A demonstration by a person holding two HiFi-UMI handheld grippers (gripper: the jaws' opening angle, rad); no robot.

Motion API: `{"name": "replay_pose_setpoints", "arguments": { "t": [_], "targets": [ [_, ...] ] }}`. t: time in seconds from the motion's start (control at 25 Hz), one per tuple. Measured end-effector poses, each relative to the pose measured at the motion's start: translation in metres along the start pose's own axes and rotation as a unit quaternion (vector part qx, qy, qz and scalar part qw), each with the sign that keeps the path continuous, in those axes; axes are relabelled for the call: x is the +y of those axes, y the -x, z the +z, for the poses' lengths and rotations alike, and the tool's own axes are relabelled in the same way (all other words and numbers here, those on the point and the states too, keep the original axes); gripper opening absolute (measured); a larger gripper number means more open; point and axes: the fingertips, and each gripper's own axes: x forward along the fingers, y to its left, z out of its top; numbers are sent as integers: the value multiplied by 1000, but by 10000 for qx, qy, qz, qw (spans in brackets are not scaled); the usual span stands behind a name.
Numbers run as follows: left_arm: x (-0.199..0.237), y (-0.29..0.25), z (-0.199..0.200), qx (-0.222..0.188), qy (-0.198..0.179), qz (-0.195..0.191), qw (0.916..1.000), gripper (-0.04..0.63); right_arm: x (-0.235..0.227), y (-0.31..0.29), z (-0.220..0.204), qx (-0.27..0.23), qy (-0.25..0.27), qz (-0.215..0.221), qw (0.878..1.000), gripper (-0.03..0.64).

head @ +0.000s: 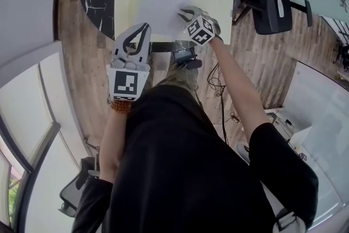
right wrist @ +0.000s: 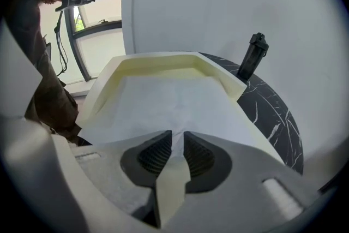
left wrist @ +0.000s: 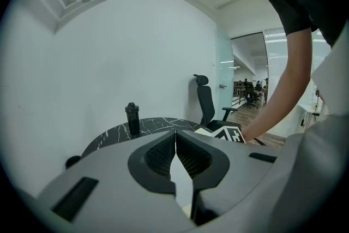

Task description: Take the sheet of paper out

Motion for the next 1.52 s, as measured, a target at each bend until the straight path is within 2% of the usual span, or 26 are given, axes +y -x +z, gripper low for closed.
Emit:
{"name": "replay_pose_setpoints", "arguments": {
  "t": [0.16, 0.32, 0.4, 0.64, 0.92, 1.28, 1.52],
  "targets": [
    [3, 4, -7, 96, 249, 114, 9996, 11, -1, -19, -6, 292, -106, 69, 9995, 67],
    [3, 5, -13, 118, 80, 53, 9999, 12, -11, -28, -8, 432, -463, 127, 9979, 68],
    [3, 7, -17, 173, 198, 105, 9996, 12, -11, -30, -6, 460, -330, 223, 9981, 63],
    [3, 7, -22, 175, 62, 72, 9998, 11, -7, -35, -2, 529, -42, 435, 9976, 50],
    [-4, 4, -21, 176, 30, 13, 9998, 11, -5, -34, -3, 404, -316, 308, 9982, 21],
    [-8, 6, -20, 179, -17, 6, 9998, 12, -5, -33, -2, 393, -333, 204, 9985, 9],
    [-7, 10, -18, 153, -49, 58, 9999, 12, -6, -31, -3, 297, -828, 167, 9960, 5]
  ]
}}
